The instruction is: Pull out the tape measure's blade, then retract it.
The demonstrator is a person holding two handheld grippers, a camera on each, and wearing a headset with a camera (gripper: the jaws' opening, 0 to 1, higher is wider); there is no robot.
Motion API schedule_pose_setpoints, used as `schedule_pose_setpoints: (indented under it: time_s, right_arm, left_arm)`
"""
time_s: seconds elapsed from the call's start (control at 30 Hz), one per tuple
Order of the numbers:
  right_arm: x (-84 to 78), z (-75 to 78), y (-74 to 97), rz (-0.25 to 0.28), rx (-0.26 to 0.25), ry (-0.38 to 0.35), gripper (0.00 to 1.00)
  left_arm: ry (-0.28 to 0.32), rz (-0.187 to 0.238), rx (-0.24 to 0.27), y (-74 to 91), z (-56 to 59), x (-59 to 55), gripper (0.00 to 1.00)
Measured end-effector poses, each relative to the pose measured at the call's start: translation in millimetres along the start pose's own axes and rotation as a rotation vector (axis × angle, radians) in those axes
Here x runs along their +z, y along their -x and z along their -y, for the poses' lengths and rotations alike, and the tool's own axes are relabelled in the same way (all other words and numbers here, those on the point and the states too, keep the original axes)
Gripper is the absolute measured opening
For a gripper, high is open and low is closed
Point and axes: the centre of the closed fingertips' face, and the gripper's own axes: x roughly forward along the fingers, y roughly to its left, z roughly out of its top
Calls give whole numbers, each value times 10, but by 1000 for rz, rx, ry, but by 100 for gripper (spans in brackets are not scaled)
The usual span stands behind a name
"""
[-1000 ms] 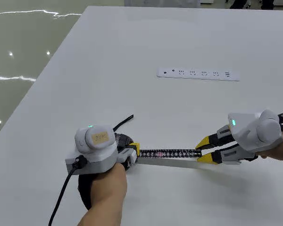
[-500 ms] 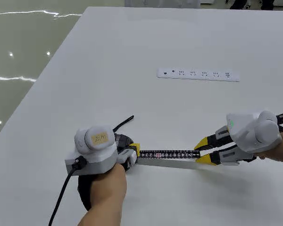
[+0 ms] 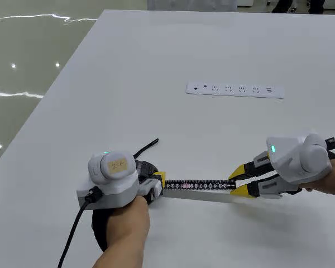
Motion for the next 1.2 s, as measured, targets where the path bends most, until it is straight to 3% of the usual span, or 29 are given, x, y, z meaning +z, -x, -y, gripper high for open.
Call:
schedule_pose_setpoints:
  time_s: [1.2]
  right_arm:
    - [64, -6, -71, 8, 2, 3, 13]
  left_arm:
    - [4, 2, -4, 12, 1, -2, 56]
